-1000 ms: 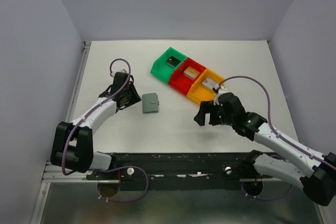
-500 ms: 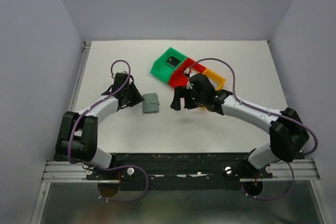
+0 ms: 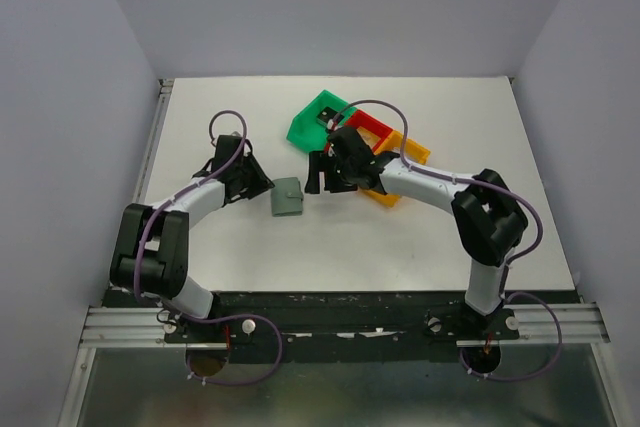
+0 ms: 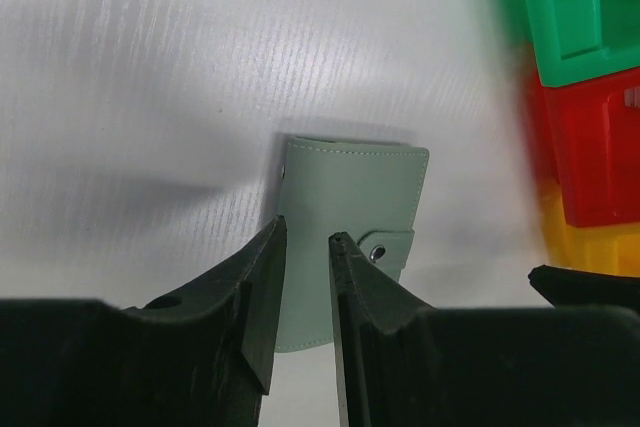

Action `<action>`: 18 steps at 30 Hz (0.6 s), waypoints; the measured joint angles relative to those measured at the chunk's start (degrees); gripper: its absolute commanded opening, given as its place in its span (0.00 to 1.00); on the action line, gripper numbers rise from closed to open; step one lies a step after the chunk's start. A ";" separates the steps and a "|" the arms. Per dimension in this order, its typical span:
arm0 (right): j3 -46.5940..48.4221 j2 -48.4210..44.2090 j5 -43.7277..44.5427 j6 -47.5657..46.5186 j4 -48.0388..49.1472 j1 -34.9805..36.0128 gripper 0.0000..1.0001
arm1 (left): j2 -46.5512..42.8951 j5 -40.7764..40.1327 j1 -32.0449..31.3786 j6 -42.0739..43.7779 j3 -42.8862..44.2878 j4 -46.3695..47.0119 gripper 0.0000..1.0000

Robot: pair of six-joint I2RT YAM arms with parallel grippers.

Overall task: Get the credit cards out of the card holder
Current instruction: Move the card holder to the center of the board.

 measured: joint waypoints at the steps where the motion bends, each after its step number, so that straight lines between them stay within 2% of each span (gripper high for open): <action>1: 0.55 0.68 -0.09 0.09 -0.02 0.00 0.81 | 0.28 0.15 0.00 -0.02 0.00 0.07 0.36; 6: 1.25 2.80 -1.51 0.61 0.13 0.02 0.73 | 0.63 0.35 -0.39 -0.09 -0.46 0.92 0.36; 18: 3.85 8.35 -4.20 2.32 0.44 3.34 0.69 | 0.79 0.35 -2.05 -0.57 -1.84 1.97 0.36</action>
